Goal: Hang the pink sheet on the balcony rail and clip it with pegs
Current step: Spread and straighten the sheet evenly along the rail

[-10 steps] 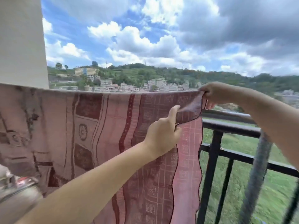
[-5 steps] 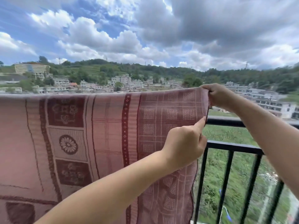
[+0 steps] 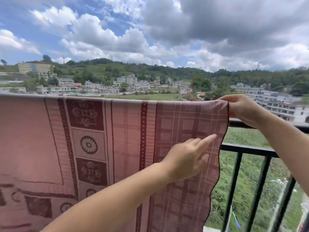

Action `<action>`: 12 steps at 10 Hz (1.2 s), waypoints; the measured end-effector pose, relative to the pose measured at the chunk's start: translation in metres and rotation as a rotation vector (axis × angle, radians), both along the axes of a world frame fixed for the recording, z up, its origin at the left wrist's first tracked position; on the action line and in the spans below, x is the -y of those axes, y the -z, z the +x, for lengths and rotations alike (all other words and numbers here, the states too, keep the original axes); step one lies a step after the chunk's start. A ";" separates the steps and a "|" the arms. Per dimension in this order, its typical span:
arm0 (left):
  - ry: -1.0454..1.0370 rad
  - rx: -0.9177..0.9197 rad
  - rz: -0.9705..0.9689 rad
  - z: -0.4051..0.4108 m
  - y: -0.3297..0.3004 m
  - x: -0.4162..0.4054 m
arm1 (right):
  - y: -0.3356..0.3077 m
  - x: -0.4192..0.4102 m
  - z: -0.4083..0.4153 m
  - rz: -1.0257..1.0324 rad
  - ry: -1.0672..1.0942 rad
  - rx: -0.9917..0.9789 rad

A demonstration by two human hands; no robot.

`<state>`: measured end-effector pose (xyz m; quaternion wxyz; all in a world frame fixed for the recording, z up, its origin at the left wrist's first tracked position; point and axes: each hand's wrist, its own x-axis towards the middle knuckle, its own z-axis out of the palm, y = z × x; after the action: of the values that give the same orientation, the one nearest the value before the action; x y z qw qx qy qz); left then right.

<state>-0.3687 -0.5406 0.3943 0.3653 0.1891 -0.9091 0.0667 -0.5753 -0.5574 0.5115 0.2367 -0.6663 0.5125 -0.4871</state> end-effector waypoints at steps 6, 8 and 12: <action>-0.824 0.037 0.050 0.261 -0.089 0.086 | -0.003 0.052 0.292 -0.361 0.198 -0.990; -1.085 0.002 0.308 0.410 -0.058 0.101 | 0.009 0.078 0.386 -0.542 0.191 -1.067; -1.237 -0.046 0.516 0.764 -0.015 0.030 | 0.012 0.156 0.738 -0.591 0.058 -1.038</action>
<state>0.3956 -0.5703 0.4091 0.2219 0.7581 -0.6119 0.0402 0.1624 -0.7138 0.4998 -0.2533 -0.8406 0.4221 -0.2262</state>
